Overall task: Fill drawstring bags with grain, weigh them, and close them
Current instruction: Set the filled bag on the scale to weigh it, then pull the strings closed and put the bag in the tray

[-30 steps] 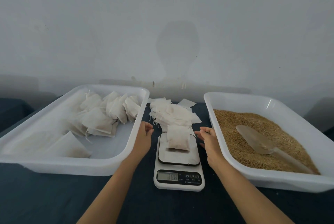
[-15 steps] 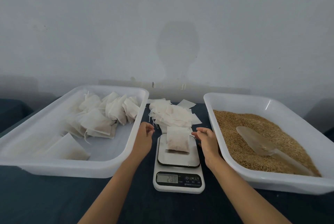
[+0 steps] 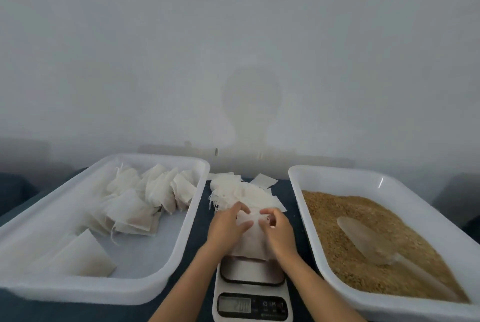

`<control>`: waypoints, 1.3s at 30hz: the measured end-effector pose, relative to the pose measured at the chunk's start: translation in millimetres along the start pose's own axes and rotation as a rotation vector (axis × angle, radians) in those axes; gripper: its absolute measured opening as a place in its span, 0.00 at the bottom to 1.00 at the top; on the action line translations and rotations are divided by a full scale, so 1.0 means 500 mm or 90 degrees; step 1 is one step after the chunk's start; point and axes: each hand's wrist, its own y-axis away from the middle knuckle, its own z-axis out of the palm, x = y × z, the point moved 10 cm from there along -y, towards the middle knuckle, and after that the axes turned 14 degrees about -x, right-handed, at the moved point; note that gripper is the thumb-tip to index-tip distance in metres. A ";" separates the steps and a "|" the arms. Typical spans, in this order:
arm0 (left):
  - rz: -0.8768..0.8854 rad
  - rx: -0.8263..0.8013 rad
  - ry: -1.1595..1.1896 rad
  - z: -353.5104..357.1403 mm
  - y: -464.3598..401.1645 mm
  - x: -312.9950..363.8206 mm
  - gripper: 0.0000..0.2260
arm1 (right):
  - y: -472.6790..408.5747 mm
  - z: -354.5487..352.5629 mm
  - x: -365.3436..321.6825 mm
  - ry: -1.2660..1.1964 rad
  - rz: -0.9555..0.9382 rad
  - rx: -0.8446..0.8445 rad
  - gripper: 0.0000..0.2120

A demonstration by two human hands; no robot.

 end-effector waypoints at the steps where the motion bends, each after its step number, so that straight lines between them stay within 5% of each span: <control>1: 0.009 0.009 0.004 -0.003 0.000 0.005 0.09 | 0.003 -0.002 -0.012 0.011 -0.021 0.004 0.07; 15: 0.194 0.080 0.055 -0.076 0.055 0.097 0.10 | 0.060 -0.054 -0.137 -0.002 -0.159 0.049 0.05; 23: 0.351 0.155 0.054 -0.124 0.068 0.268 0.06 | 0.095 -0.230 -0.225 0.045 -0.218 0.137 0.05; 28: 0.434 0.105 0.027 -0.056 0.044 0.388 0.10 | 0.123 -0.376 -0.186 0.027 -0.186 0.142 0.05; 34: 0.598 0.059 -0.066 0.084 0.064 0.490 0.09 | 0.148 -0.456 -0.049 0.068 -0.072 -0.013 0.06; 39: 0.578 -0.026 -0.100 0.167 0.038 0.491 0.08 | 0.158 -0.497 0.116 0.254 0.105 -0.037 0.05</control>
